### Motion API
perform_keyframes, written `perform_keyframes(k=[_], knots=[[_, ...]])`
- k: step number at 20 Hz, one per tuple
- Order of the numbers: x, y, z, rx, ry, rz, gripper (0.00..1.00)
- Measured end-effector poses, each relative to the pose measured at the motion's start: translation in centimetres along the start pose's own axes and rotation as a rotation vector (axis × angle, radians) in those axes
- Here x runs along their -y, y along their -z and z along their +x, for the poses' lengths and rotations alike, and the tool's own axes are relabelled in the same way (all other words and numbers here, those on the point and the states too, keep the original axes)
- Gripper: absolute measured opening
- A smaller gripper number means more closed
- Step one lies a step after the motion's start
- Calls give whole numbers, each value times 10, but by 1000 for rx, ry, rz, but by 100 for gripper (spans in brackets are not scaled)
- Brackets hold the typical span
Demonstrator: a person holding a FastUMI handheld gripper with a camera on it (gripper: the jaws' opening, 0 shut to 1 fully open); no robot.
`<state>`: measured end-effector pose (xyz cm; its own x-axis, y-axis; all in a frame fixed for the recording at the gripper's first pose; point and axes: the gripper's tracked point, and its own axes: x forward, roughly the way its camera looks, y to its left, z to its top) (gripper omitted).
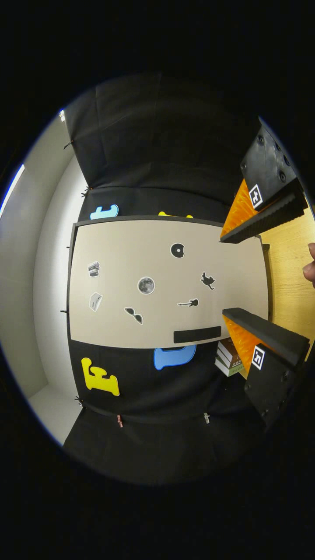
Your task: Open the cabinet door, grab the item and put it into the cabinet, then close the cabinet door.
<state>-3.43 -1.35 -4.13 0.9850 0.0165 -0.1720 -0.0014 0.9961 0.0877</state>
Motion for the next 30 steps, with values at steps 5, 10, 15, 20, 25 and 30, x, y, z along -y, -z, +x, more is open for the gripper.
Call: perform_keyframes(k=[5,10,15,20,25,30], knots=[[0,-2,0,10,-2,-10,97],[0,-2,-2,9,-8,-18,97],[0,-3,-2,15,-6,-21,97],[3,-4,-1,28,-2,-41,97],[0,-5,1,28,-14,-50,97],[0,-5,-1,29,-17,-54,97]])
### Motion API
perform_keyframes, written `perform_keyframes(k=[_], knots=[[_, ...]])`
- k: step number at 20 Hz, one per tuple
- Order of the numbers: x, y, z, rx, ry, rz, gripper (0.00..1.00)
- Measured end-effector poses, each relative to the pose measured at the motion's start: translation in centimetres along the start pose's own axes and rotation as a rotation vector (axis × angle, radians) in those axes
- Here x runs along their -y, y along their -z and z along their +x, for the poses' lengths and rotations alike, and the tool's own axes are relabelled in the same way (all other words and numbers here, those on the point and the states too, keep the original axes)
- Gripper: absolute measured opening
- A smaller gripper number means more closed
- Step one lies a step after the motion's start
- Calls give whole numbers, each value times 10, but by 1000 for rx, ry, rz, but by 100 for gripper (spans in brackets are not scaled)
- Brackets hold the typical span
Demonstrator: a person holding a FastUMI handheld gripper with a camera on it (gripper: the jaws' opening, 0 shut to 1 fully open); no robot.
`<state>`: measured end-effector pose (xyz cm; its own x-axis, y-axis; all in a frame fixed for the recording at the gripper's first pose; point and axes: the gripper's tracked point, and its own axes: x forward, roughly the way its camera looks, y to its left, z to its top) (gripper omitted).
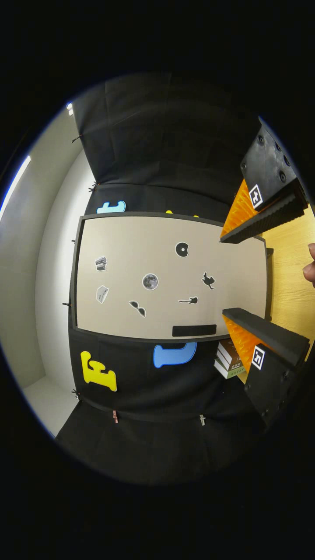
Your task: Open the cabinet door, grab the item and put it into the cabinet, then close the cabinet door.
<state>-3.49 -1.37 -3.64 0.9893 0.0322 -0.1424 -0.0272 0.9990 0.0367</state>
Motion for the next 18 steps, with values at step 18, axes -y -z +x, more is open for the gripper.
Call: perform_keyframes(k=[18], knots=[[-4,1,3,-11,-7,-8,97]])
